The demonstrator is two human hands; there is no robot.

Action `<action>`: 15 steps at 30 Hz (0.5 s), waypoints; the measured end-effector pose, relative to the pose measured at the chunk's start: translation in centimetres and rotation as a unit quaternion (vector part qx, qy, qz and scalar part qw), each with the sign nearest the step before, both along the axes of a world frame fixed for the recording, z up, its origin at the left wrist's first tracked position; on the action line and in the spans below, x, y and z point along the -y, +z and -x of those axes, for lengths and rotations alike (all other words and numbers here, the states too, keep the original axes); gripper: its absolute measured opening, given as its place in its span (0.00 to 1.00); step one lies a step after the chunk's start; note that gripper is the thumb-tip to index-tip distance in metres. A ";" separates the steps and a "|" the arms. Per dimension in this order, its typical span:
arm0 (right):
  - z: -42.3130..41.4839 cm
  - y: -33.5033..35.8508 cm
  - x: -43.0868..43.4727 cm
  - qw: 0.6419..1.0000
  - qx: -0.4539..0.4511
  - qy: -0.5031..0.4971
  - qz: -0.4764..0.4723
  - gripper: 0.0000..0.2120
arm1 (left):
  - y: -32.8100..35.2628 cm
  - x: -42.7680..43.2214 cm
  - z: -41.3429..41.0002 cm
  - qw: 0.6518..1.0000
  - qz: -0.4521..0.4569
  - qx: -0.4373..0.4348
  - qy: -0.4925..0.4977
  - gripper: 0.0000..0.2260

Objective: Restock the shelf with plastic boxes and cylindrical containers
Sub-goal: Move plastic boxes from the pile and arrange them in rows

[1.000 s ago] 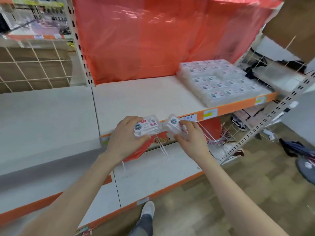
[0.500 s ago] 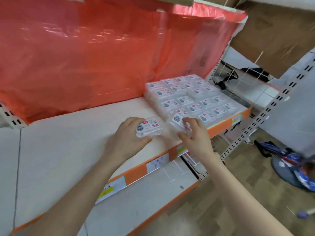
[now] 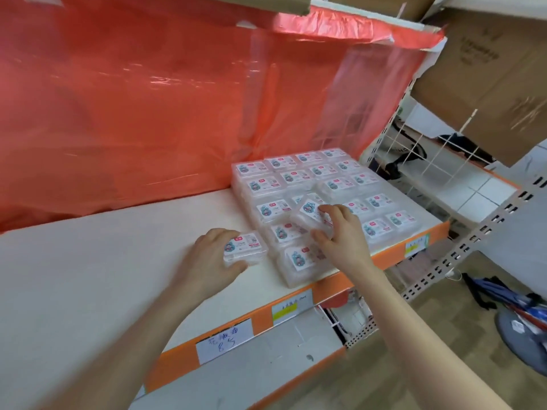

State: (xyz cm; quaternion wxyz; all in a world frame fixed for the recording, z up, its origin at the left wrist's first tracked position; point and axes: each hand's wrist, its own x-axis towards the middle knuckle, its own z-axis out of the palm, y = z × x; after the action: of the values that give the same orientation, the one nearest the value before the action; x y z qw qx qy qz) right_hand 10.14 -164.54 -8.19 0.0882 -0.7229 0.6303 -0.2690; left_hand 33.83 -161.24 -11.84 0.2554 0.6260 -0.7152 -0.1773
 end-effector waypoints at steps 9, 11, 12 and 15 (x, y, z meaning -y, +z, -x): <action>2.8 0.0 5.7 0.994 -0.052 0.094 0.016 0.23 | 0.1 -0.9 3.4 0.997 -0.017 0.038 0.058 0.29; 3.2 -0.1 6.4 0.991 -0.064 0.111 0.027 0.23 | 0.8 -1.1 4.8 0.996 0.016 0.012 0.085 0.29; 3.3 -0.2 6.7 0.989 -0.071 0.122 0.031 0.22 | 1.2 -1.0 5.6 0.995 0.036 -0.004 0.096 0.28; 3.7 -0.5 7.3 0.982 -0.098 0.158 0.032 0.20 | 2.3 -0.8 8.4 0.992 0.070 -0.027 0.102 0.26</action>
State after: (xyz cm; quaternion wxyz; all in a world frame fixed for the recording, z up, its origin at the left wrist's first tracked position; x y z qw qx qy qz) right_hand 6.42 -171.85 -8.66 0.0440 -0.8389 0.5044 -0.1997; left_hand 25.48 -160.45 -9.57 0.3346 0.6710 -0.6513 -0.1165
